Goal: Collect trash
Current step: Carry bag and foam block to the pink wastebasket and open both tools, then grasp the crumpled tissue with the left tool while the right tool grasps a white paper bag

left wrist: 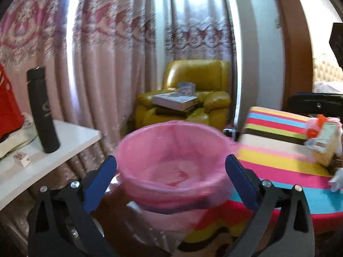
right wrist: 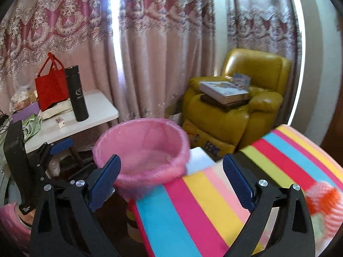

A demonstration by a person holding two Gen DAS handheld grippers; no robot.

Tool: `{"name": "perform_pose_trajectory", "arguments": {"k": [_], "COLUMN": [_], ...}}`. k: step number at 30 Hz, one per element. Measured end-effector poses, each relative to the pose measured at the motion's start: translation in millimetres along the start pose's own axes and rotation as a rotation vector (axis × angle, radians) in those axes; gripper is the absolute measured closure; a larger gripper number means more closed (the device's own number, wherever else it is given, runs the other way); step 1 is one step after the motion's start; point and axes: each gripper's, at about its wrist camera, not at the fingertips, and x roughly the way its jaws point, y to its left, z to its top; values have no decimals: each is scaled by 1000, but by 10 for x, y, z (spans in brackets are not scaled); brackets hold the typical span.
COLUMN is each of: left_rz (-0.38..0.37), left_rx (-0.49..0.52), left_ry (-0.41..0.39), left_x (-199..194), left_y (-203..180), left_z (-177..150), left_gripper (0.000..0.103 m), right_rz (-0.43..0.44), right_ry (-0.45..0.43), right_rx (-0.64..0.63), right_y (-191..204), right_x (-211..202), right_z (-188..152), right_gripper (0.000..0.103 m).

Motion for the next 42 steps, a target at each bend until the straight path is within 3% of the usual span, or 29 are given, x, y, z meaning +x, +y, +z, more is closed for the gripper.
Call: {"name": "perform_pose_trajectory", "arguments": {"k": [8, 12, 19, 22, 26, 29, 35, 37, 39, 42], "left_rz": [-278, -419, -564, -588, -604, -594, -534, -528, -537, -576], "left_rx": [-38, 71, 258, 279, 220, 172, 208, 231, 257, 263], "left_ry": [16, 47, 80, 84, 109, 154, 248, 277, 299, 296], "left_x": [-284, -360, -431, -460, -411, -316, -133, -83, -42, -37], "left_y": [-865, -1527, -2444, -2666, -2865, -2979, -3175, -3217, -3230, -3156], "left_z": [-61, -141, -307, -335, -292, -296, -448, -503, -568, -618], "left_gripper": [5, 5, 5, 5, 5, 5, 5, 14, 41, 61], "right_rz": [-206, -297, -392, -422, -440, -454, -445, -438, -427, -417], "right_ry": [-55, -76, -51, -41, -46, -47, -46, -35, -25, -9], "right_rx": [63, 163, 245, 269, 313, 331, 362, 367, 366, 349], "right_y": [-680, -1072, -1299, -1328, -1383, -1422, -1479, -1490, -1459, -1393], "right_x": [-986, -1493, -1978, -2118, -2265, -2330, -2332, -2271, -2202, -2086], "right_z": [-420, -790, -1453, -1685, -1923, -2051, -2173, -2197, -2193, -2166], "right_gripper": [10, 10, 10, 10, 10, 10, 10, 10, 10, 10]}}
